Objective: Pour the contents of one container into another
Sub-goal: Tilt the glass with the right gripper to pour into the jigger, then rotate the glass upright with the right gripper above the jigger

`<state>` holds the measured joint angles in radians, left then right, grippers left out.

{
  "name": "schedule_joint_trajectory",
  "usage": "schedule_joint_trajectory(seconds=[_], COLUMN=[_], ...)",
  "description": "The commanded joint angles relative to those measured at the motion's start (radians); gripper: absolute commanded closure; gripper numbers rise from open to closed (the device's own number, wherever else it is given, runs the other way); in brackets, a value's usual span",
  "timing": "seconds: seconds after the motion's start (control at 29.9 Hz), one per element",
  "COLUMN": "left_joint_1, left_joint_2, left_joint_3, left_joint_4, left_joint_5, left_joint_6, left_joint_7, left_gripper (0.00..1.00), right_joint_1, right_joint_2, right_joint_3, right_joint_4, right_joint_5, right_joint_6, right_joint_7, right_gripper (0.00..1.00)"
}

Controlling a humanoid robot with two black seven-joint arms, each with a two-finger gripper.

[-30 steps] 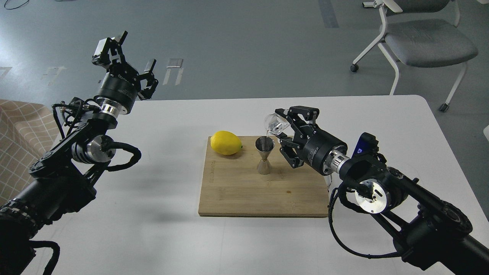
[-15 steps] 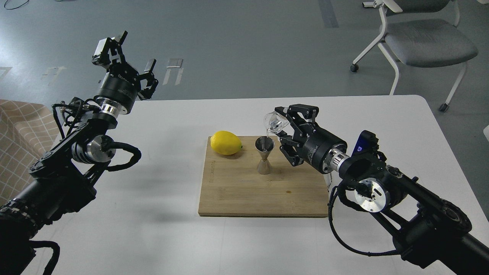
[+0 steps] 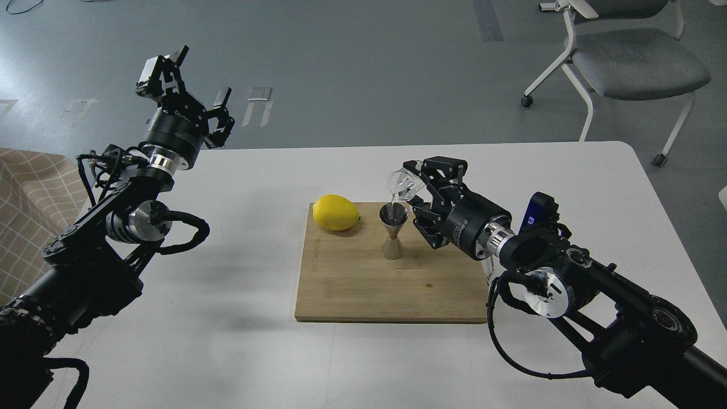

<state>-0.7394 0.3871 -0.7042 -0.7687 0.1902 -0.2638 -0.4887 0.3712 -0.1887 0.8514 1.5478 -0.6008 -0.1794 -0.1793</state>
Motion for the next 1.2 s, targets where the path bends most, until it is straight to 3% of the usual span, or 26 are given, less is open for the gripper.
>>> schedule_joint_trajectory(seconds=[0.0,0.74,1.17], left_joint_1=[0.000,0.000,0.000], left_joint_2=[-0.001,-0.001,-0.001], left_joint_3=[0.000,0.000,0.002], left_joint_4=[0.000,0.000,0.000], left_joint_5=[0.000,0.000,0.000], left_joint_6=[0.000,0.000,0.000], left_joint_7=[0.000,0.000,0.000], left_gripper=[0.02,0.02,0.02], right_joint_1=[0.000,-0.002,-0.018], right_joint_2=[0.000,0.002,0.009], right_joint_3=[0.000,-0.002,0.015], right_joint_4=[0.000,0.000,0.000], right_joint_5=[-0.013,-0.059,0.069], right_joint_6=[-0.002,-0.011,-0.020], right_joint_7=[0.000,0.000,0.009], right_gripper=[0.58,0.58,0.57])
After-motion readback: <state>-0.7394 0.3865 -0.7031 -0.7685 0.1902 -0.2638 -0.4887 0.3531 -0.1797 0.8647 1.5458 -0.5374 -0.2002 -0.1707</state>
